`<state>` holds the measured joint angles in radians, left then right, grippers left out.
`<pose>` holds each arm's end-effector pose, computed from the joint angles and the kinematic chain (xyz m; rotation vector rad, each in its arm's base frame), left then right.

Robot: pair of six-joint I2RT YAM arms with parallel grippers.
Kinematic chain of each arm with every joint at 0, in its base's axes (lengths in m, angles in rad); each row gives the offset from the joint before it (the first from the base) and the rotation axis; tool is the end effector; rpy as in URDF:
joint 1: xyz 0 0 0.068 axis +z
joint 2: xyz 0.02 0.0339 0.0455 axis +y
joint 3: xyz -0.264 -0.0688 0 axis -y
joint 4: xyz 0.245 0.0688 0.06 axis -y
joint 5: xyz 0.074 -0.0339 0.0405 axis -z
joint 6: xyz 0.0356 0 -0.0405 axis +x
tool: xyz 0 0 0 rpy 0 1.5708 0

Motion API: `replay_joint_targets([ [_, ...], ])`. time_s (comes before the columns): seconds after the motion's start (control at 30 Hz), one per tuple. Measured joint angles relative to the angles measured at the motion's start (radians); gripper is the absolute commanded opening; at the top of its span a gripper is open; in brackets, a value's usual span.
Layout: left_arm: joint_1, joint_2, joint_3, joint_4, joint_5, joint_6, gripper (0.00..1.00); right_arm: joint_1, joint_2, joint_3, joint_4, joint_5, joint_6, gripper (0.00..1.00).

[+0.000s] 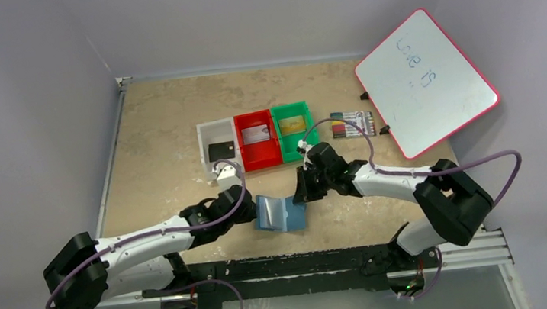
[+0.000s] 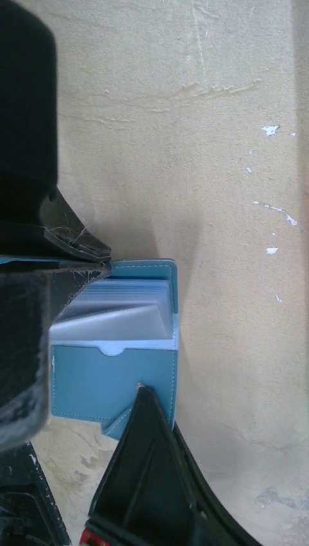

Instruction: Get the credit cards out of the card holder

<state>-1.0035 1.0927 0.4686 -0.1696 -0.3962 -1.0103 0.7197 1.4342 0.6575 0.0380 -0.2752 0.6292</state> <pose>0.1230 -0.1675 0.1772 -0.2009 2.3469 -0.5603 0.2049 0.1924 0.1732 -0.2645 2.4776 0.9552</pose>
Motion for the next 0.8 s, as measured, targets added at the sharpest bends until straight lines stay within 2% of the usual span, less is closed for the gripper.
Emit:
replay_joint_targets([
  [0.2,0.000,0.003,0.000,-0.010,0.012,0.011,0.00,0.000,0.061,0.000,-0.012,0.098,-0.013,0.41],
  [0.47,0.000,0.022,0.016,-0.020,0.028,0.020,0.00,0.001,0.041,0.067,-0.115,0.232,-0.055,0.48],
  [0.8,0.000,0.021,0.057,-0.042,0.033,0.026,0.00,0.021,-0.192,0.125,-0.146,0.192,-0.056,0.52],
])
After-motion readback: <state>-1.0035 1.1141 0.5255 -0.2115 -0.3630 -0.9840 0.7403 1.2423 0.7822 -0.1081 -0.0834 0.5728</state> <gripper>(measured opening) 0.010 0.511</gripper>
